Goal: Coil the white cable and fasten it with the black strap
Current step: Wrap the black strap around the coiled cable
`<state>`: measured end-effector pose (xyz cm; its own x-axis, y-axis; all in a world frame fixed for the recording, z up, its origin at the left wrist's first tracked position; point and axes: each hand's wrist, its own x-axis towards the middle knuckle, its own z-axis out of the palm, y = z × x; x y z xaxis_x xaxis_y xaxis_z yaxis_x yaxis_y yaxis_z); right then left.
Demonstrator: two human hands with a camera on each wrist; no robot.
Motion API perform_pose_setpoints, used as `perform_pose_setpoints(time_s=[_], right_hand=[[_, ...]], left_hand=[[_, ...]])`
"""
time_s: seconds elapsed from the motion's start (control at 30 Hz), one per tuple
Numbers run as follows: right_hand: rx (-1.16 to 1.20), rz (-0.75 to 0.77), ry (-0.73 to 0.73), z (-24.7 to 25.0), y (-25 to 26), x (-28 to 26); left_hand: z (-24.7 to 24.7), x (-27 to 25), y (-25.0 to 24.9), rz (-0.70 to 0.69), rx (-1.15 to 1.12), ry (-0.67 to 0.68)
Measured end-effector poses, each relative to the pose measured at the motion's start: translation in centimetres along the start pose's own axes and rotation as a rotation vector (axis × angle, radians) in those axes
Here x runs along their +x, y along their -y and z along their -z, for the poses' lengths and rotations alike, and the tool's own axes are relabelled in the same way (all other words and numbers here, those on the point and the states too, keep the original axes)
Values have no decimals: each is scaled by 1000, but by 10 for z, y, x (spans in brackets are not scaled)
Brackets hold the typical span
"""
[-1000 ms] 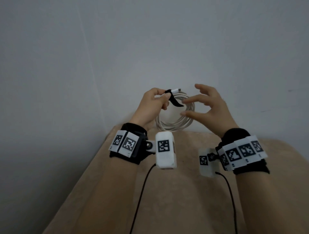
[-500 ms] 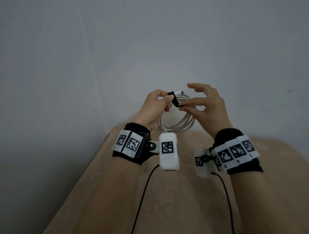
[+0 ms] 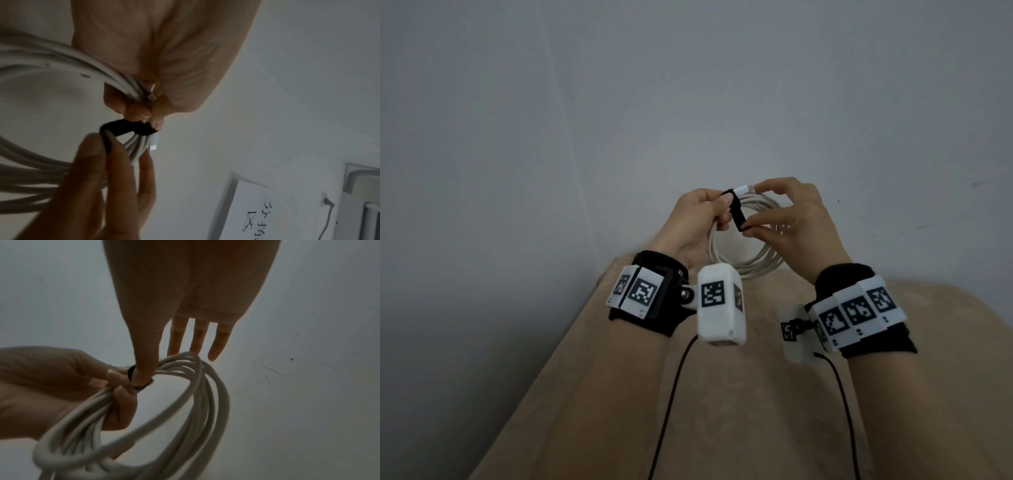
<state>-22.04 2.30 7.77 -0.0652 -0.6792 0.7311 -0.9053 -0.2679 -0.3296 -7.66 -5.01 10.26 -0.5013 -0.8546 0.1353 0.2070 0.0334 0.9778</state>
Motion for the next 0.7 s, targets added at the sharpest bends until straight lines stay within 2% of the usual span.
perform_pose_setpoints(time_s=[0.1, 0.2, 0.3, 0.5, 0.7], right_hand=[[-48, -15, 22, -4, -1, -3], [-16, -23, 30, -2, 1, -2], [-5, 27, 19, 2, 3, 2], [-2, 94, -83, 6, 6, 4], [42, 31, -186, 11, 1, 1]], left_hand=[[-1, -1, 0, 35, -52, 10], [0, 1, 3, 23, -12, -33], [1, 4, 8, -59, 133, -73], [-2, 1, 10, -198, 420, -43], [-13, -2, 13, -334, 554, 54]])
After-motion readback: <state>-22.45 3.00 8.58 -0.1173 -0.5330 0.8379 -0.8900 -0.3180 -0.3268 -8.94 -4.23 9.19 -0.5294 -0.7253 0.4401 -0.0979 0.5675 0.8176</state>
